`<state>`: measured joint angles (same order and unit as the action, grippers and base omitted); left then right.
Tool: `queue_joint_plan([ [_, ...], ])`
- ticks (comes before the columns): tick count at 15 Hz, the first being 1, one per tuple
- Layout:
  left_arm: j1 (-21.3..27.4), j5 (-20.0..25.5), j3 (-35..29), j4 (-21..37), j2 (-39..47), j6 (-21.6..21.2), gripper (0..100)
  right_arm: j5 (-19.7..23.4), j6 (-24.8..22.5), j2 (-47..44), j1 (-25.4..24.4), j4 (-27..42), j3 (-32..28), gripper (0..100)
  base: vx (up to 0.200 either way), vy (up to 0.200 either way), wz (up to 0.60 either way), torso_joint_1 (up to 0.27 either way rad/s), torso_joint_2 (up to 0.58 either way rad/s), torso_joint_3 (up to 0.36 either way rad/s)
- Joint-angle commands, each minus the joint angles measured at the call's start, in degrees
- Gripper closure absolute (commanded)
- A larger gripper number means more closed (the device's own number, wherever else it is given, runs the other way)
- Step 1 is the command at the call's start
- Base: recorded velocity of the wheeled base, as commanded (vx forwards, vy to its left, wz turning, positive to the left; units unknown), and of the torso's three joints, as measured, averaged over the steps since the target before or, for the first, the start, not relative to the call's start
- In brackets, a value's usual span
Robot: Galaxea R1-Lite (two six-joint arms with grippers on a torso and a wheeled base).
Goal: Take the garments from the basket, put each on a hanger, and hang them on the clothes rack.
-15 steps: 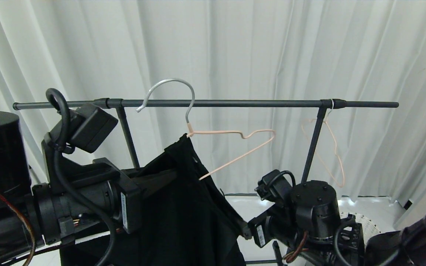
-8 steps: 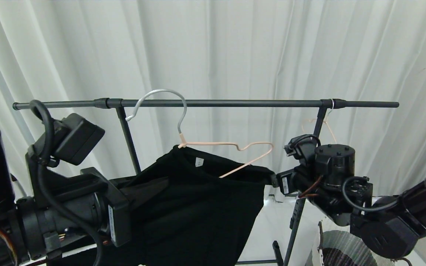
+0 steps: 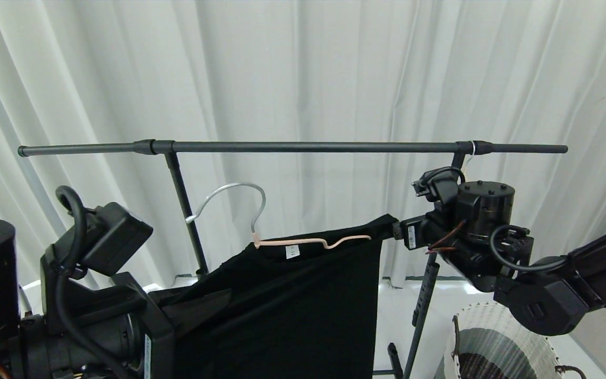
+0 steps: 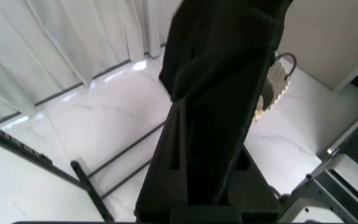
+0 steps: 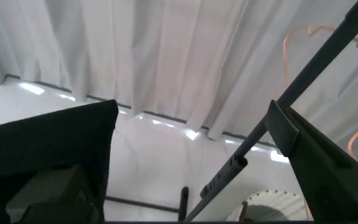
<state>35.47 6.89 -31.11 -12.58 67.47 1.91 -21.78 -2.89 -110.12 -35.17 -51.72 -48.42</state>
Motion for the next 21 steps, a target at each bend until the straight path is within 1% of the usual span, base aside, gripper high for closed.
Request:
queue_joint_plan([
  [1, -0.1, -0.4, 0.0, 0.1, 1.8, 0.0, 100, 0.1, -0.3, 1.5, -0.2, 0.7, -0.8, 0, 0.0, 0.0, 0.0, 0.0, 0.0, 0.0],
  [3, -1.6, -1.2, -0.6, -0.2, 4.4, -0.2, 100, 1.6, 0.0, 6.1, -1.8, 6.5, -1.4, 0, 0.0, 0.0, 0.0, 0.0, 0.0, 0.0],
  [4, -2.6, -1.9, -0.6, -0.3, 5.5, -0.2, 100, 4.1, 0.1, 8.5, -2.2, 9.6, -1.9, 0, 0.0, 0.0, 0.0, 0.0, 0.0, 0.0],
  [6, -2.9, -2.1, -1.1, -0.3, 5.3, -0.1, 100, 10.6, 0.0, 12.6, -2.1, 14.9, -1.9, 0, 0.0, 0.0, 0.0, 0.0, 0.0, 0.0],
  [7, -2.9, -1.7, -1.1, -0.3, 5.0, -0.1, 100, 13.5, -0.1, 14.5, -1.6, 19.2, -2.3, 0, 0.0, 0.0, 0.0, 0.0, 0.0, 0.0],
  [8, -2.9, -1.7, -1.1, -0.5, 5.1, -0.1, 100, 14.8, -0.1, 15.2, -1.3, 20.9, -2.8, 0, 0.0, 0.0, 0.0, 0.0, 0.0, 0.0],
  [9, -2.8, -1.5, -1.0, -1.7, 5.1, 0.0, 100, 19.0, -0.2, 17.0, -0.7, 26.8, -5.4, 0, 0.0, 0.0, 0.0, 0.0, 0.0, 0.0],
  [10, -2.6, -1.5, -1.0, -2.6, 5.2, 0.0, 100, 21.2, -0.5, 17.6, 0.0, 30.8, -7.4, 0, 0.0, 0.0, 0.0, 0.0, 0.0, 0.0],
  [11, -2.5, -1.2, -1.0, -3.2, 5.3, 0.0, 100, 22.5, -1.6, 17.6, 0.5, 33.1, -9.2, 0, 0.0, 0.0, 0.0, 0.0, 0.0, 0.0],
  [12, -2.5, -0.3, -0.7, -4.0, 5.2, 0.0, 100, 24.2, -3.6, 17.6, 1.0, 34.7, -11.0, 0, 0.0, 0.0, 0.0, 0.0, 0.0, 0.0],
  [13, -2.4, 0.5, -0.7, -4.1, 5.0, -0.1, 100, 26.2, -4.8, 17.6, 1.0, 37.5, -12.5, 0, 0.0, 0.0, 0.0, 0.0, 0.0, 0.0],
  [14, -2.4, 1.3, -0.8, -4.1, 4.9, -0.2, 100, 27.2, -6.2, 17.6, 1.0, 40.3, -13.7, 0, 0.0, 0.0, 0.0, 0.0, 0.0, 0.0],
  [16, -2.4, 2.9, -1.1, -4.2, 4.9, -0.2, 100, 30.4, -6.4, 18.3, 1.0, 46.2, -15.9, 0, 0.0, 0.0, 0.0, 0.0, 0.0, 0.0],
  [17, -2.4, 3.3, -1.4, -4.2, 4.9, -0.2, 100, 31.2, -6.6, 18.4, 1.0, 48.3, -16.5, 0, 0.0, 0.0, 0.0, 0.0, 0.0, 0.0],
  [18, -2.3, 3.8, -1.8, -4.2, 4.8, -0.2, 100, 31.5, -7.1, 18.4, 0.8, 48.4, -16.7, 0, 0.0, 0.0, 0.0, 0.0, 0.0, 0.0],
  [19, -1.5, 5.2, -1.9, -4.2, 4.1, -0.2, 100, 31.7, -10.1, 18.4, 0.1, 48.6, -16.7, 0, 0.0, 0.0, 0.0, 0.0, 0.0, 0.0],
  [21, -0.2, 8.8, -1.6, -4.2, 3.5, -0.3, 100, 35.1, -17.9, 18.4, -0.9, 49.0, -16.8, 0, 0.0, 0.0, 0.0, 0.0, 0.0, 0.0],
])
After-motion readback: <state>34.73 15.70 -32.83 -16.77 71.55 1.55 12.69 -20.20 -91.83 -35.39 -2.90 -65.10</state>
